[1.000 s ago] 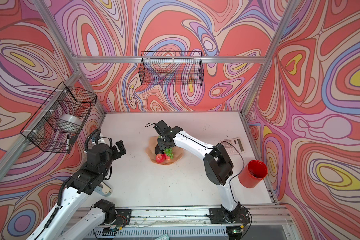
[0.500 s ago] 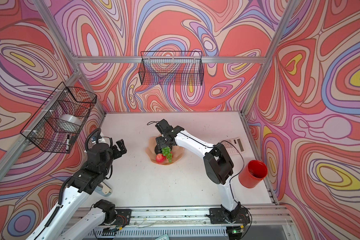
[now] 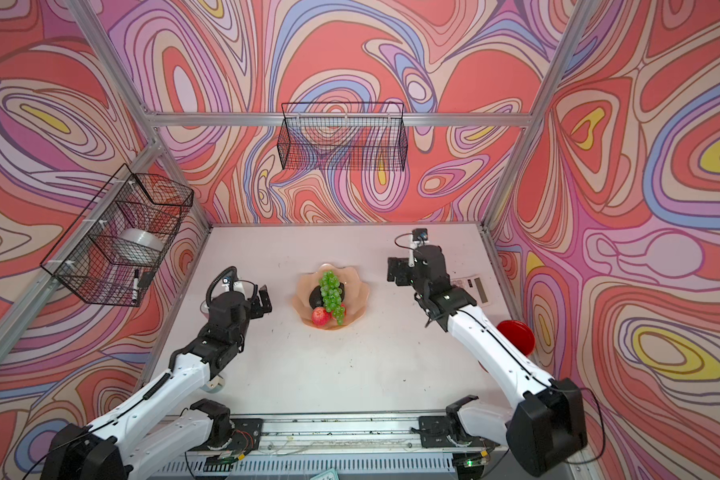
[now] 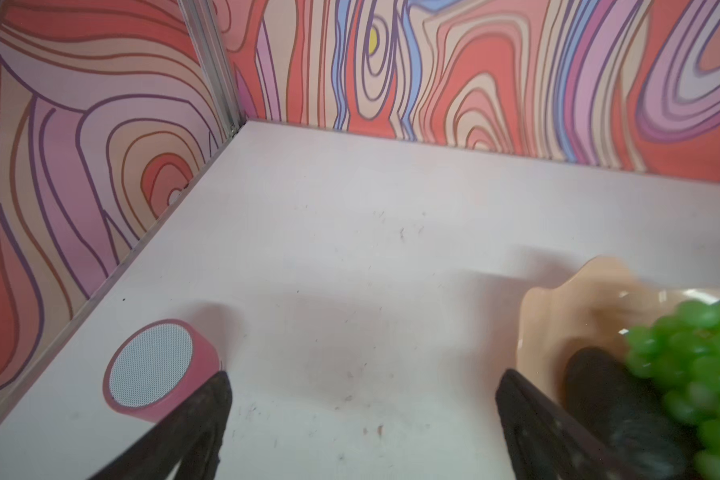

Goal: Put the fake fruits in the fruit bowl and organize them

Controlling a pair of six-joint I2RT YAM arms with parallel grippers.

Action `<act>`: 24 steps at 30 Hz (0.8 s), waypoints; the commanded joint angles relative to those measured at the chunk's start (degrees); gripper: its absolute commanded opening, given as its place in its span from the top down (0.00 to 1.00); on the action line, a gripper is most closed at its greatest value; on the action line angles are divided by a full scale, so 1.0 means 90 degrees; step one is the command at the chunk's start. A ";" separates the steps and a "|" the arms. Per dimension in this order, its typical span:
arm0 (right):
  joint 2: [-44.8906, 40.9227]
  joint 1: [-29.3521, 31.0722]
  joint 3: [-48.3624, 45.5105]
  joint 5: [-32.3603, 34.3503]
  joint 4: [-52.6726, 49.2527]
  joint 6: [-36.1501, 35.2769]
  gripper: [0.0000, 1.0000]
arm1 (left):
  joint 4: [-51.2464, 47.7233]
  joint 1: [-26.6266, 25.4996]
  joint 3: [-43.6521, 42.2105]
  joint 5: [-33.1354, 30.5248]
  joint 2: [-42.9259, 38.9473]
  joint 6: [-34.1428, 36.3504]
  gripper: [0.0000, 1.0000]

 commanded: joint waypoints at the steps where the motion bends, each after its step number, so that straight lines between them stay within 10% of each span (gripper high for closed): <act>1: -0.0094 -0.0591 -0.1014 -0.0122 0.1392 -0.0349 0.02 | 0.1820 0.0153 -0.0402 -0.0400 0.0505 0.1099 0.00; 10: 0.0659 -0.1576 -0.2268 0.0003 0.3672 -0.0545 0.02 | 0.3603 0.1428 -0.1134 0.1477 0.1480 0.1067 0.00; 24: 0.3040 -0.1831 -0.3064 -0.0172 0.7657 -0.1176 0.02 | 0.5031 0.2073 -0.0818 0.1960 0.3310 0.1051 0.00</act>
